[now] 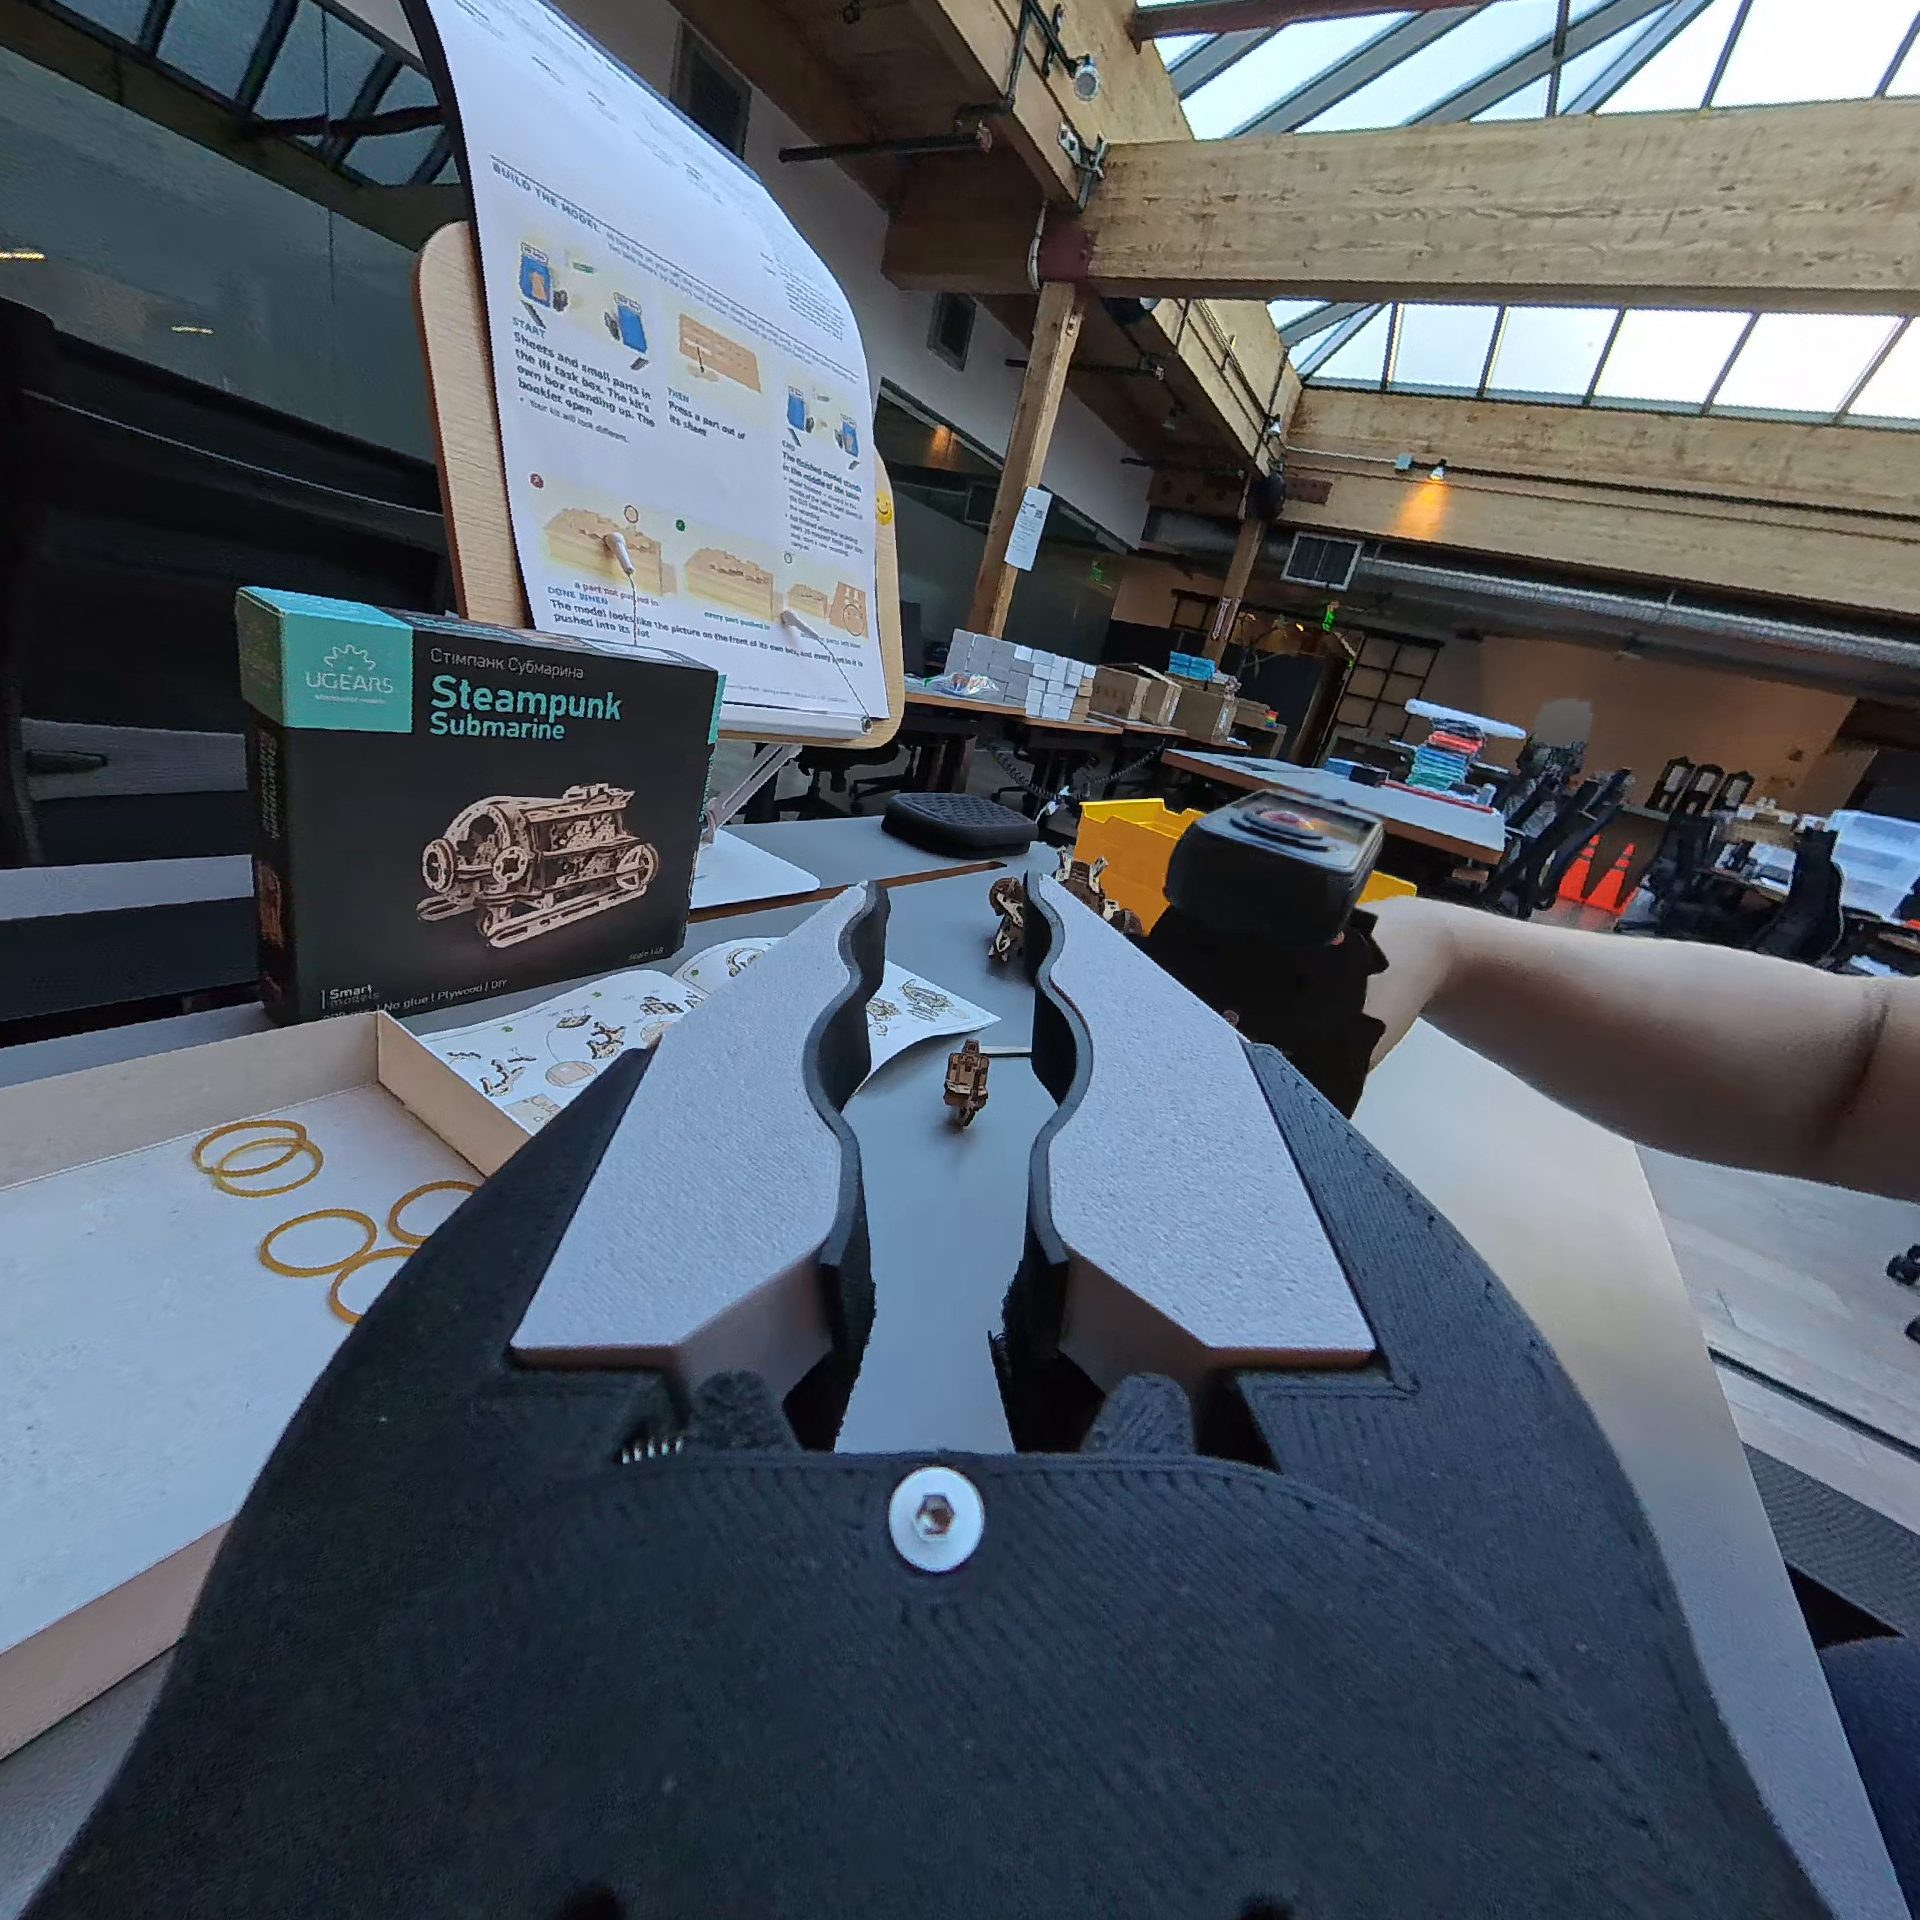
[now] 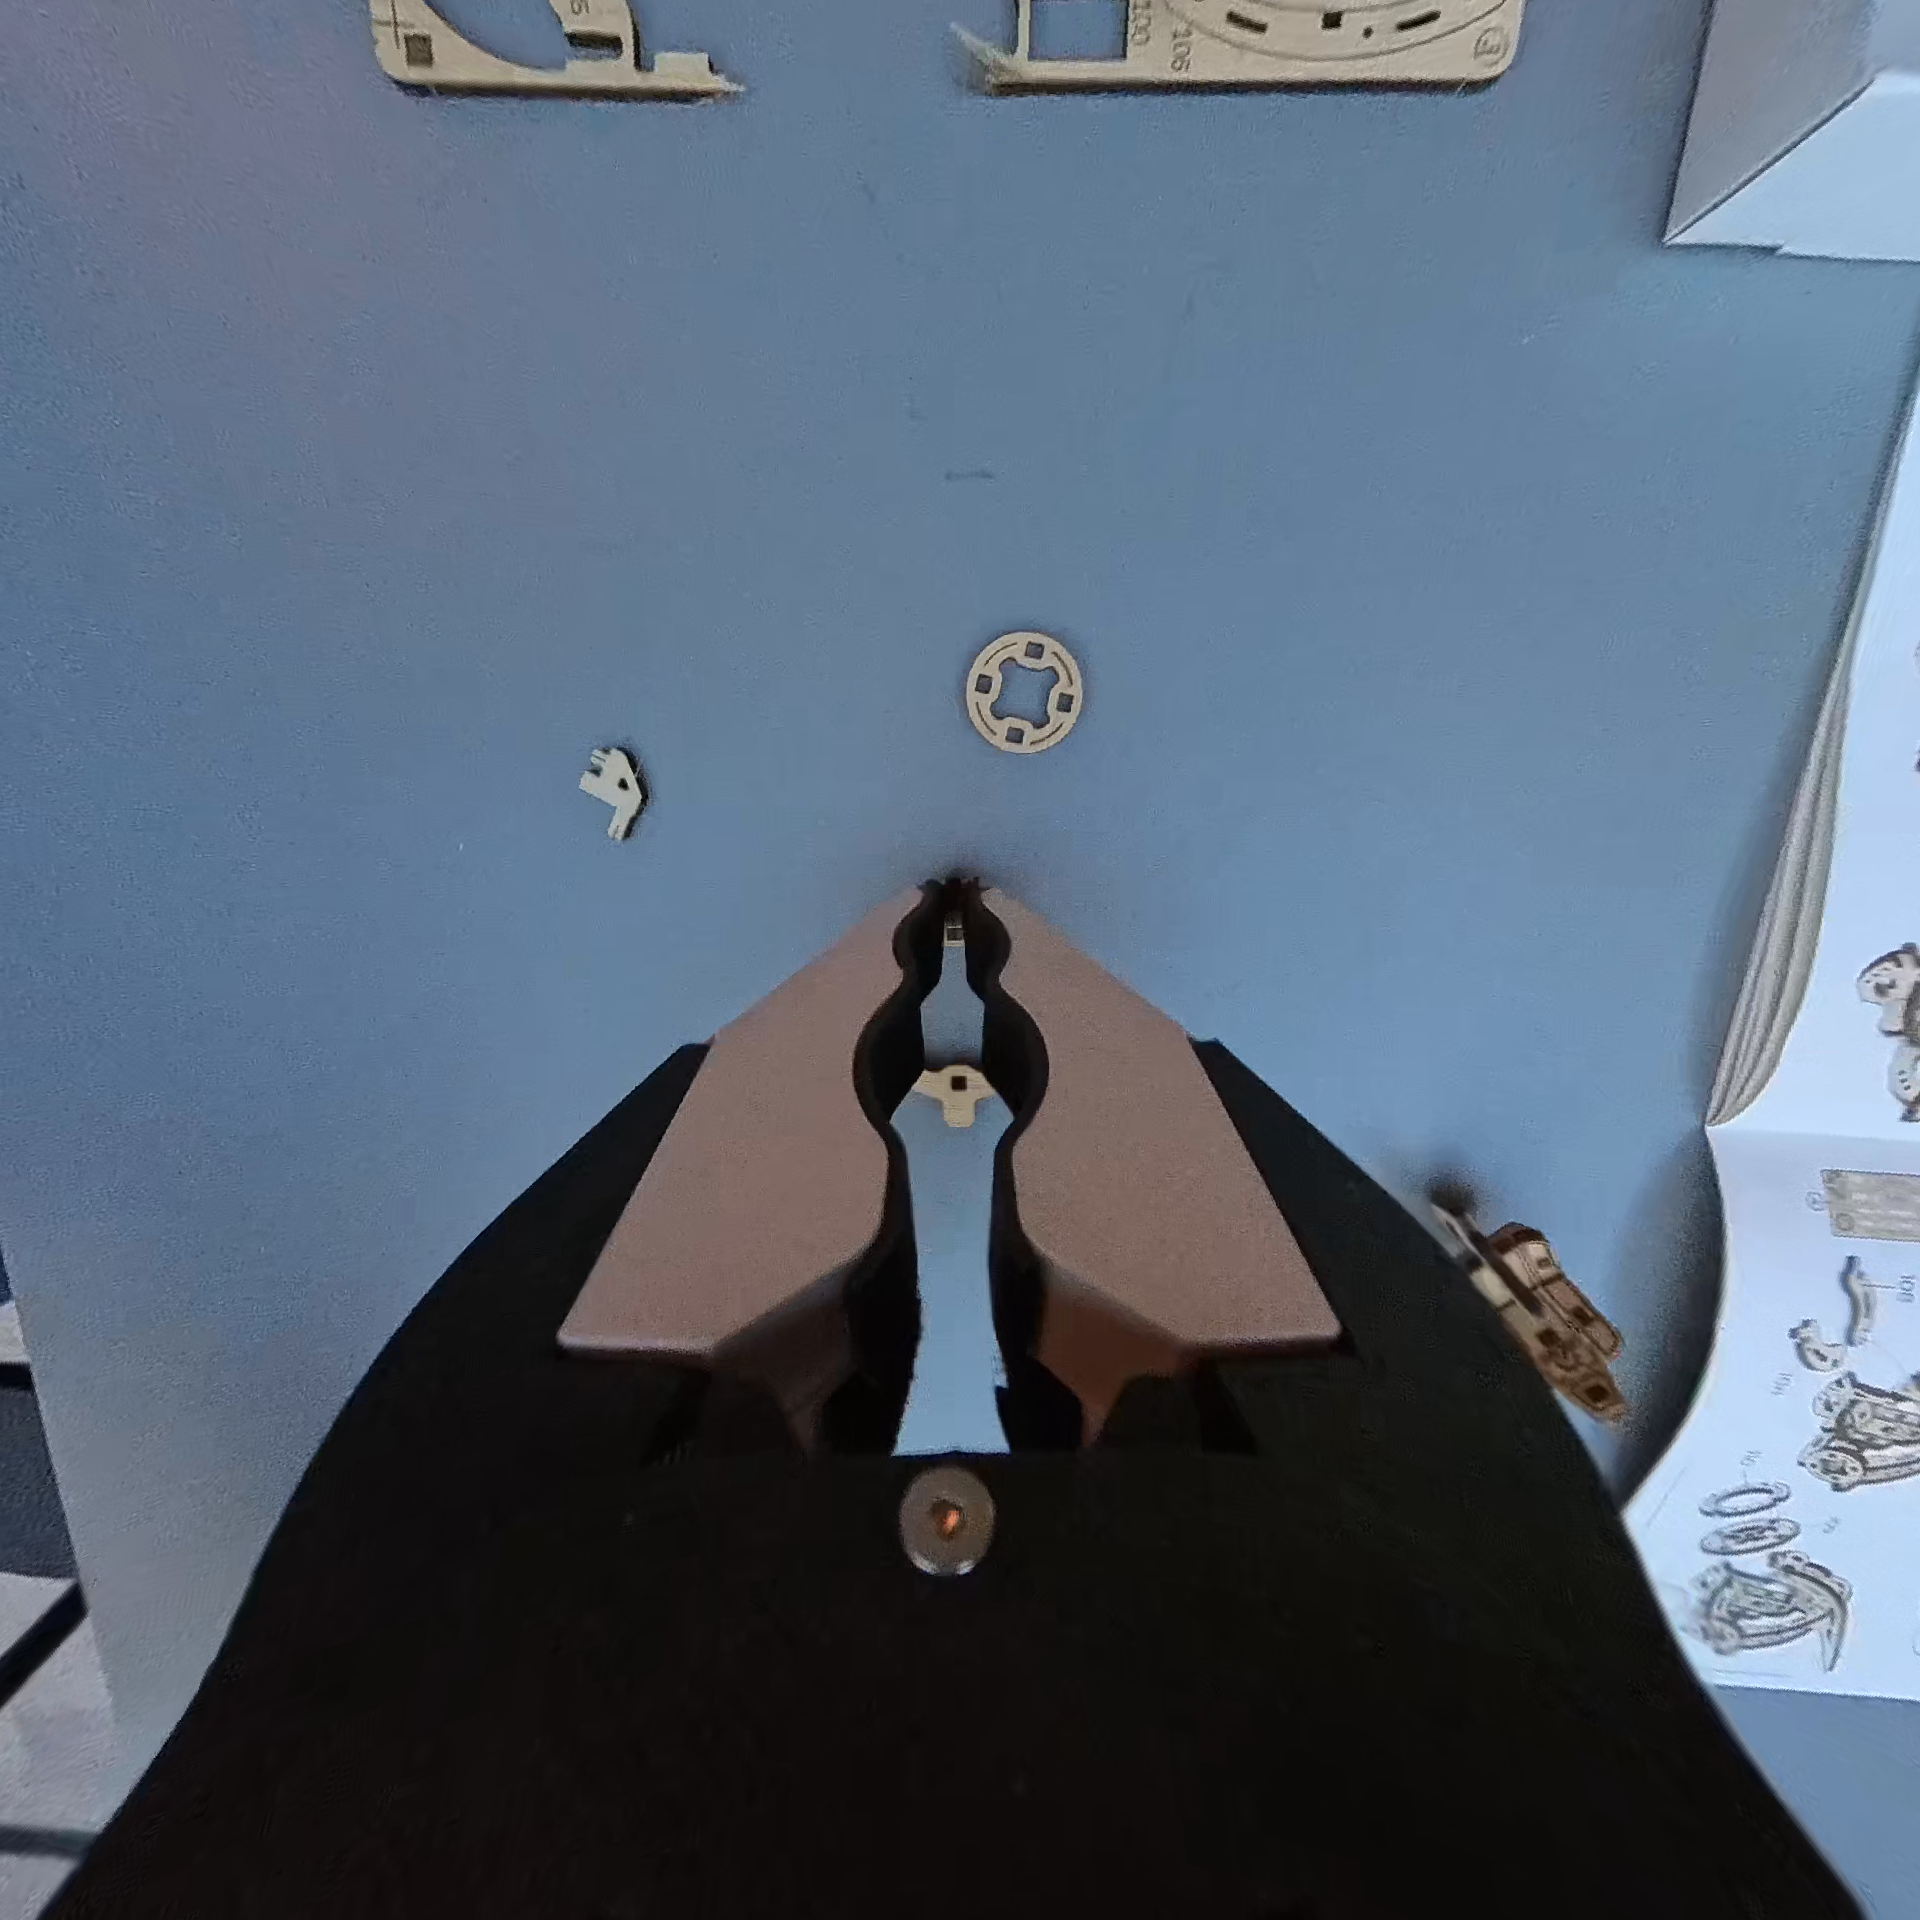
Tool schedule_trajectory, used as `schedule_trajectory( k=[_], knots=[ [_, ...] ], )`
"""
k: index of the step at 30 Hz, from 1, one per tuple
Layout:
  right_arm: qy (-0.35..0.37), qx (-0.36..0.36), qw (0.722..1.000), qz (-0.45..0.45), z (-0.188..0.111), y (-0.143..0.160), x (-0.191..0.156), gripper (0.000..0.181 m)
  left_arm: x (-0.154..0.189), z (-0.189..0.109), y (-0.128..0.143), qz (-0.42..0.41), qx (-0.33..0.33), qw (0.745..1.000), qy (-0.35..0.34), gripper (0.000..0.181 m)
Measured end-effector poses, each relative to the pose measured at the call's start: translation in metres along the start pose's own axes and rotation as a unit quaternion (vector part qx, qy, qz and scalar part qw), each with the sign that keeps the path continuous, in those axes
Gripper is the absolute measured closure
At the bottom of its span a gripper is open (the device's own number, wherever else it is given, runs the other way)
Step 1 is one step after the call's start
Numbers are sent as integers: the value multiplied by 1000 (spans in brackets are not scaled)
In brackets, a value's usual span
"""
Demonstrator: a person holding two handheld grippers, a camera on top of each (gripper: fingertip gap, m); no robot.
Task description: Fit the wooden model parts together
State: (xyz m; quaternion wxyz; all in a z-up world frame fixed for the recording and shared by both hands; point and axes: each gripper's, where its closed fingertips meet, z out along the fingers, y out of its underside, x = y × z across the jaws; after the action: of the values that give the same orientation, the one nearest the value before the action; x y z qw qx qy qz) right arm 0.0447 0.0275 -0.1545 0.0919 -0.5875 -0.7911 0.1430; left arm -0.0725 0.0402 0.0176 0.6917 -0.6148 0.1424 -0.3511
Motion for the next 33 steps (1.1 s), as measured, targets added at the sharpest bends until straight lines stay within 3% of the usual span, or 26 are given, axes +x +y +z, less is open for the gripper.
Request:
schedule_trajectory(
  k=[2, 16, 33],
  knots=[
    [8, -16, 1000, 0, 3, 6, 2, 168, 0, 0, 0, -1, -1, 1000, 1, 157],
    [9, -18, 1000, -9, 0, 6, 2, 180, 0, 0, 0, 0, 0, 1000, 1, 158],
    [10, -23, 1000, -16, -2, 5, -2, 176, 1, 0, 1, 1, -2, 1000, 3, 158]
  ],
)
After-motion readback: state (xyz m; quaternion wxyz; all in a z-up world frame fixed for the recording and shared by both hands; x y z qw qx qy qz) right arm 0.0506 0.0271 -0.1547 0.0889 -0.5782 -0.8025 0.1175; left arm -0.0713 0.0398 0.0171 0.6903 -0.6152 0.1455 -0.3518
